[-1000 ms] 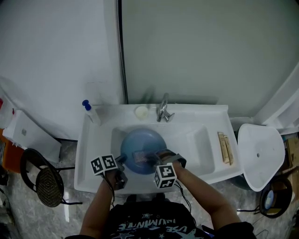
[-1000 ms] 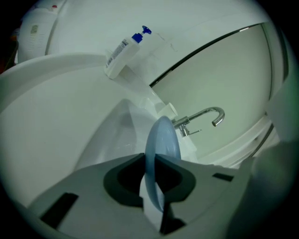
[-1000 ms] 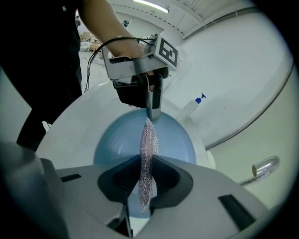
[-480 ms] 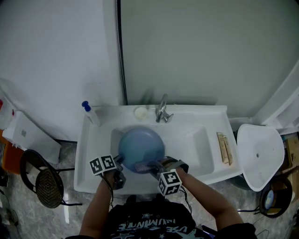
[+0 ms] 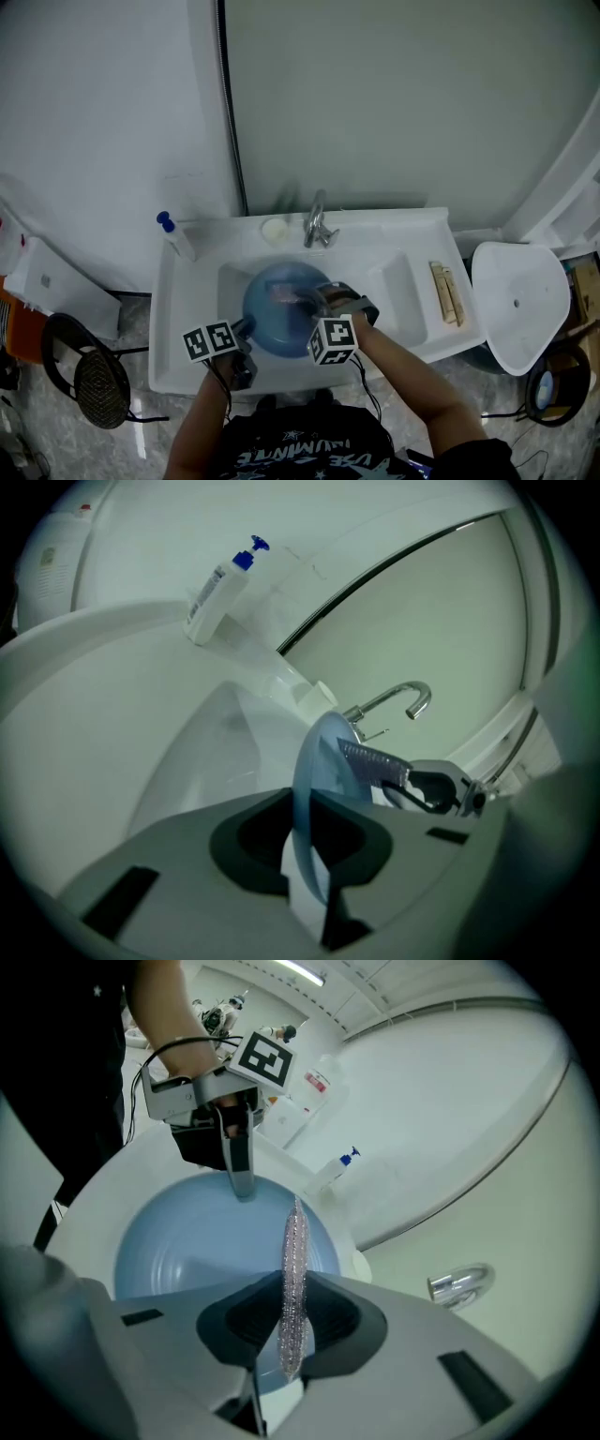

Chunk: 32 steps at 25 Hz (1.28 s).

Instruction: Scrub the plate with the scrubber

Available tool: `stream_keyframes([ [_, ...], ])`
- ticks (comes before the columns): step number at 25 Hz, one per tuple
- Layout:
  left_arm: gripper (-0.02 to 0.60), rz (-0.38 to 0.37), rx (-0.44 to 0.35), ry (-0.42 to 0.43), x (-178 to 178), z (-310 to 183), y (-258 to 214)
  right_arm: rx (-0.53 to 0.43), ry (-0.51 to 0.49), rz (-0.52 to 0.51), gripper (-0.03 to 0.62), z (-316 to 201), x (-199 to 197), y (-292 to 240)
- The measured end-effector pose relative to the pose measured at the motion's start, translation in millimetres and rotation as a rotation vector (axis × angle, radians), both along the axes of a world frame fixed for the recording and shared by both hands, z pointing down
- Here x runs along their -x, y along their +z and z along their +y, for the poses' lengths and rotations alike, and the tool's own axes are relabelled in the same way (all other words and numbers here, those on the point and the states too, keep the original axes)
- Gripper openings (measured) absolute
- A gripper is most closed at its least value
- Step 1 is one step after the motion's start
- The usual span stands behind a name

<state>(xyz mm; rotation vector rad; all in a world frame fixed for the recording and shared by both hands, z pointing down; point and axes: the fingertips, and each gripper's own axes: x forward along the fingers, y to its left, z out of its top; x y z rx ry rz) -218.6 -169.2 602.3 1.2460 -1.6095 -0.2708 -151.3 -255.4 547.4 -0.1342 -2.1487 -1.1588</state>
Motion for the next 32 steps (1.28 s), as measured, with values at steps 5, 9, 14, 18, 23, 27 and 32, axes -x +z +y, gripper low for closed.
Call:
stream_keyframes([
  [5, 0.041, 0.008, -0.020, 0.036, -10, 2, -3, -0.083, -0.030, 0.009, 0.077, -9, 10, 0],
  [9, 0.041, 0.009, -0.029, 0.044, -12, 3, -4, -0.105, -0.046, 0.030, 0.077, -11, 8, 8],
  [14, 0.043, 0.015, -0.031, 0.037, -9, 3, -5, -0.103, -0.023, 0.057, 0.077, -16, 2, 20],
  [18, 0.044, 0.030, -0.037, 0.016, -4, 4, -5, -0.104, 0.009, 0.071, 0.077, -20, -5, 26],
  [23, 0.046, 0.040, -0.043, -0.029, 5, 4, -4, -0.064, 0.044, 0.080, 0.077, -17, -14, 33],
  [27, 0.046, 0.050, -0.050, -0.071, 14, 4, -5, -0.015, 0.049, 0.101, 0.077, -10, -22, 41],
  [32, 0.048, 0.065, -0.053, -0.105, 25, 3, -4, 0.060, 0.048, 0.123, 0.077, 5, -29, 47],
])
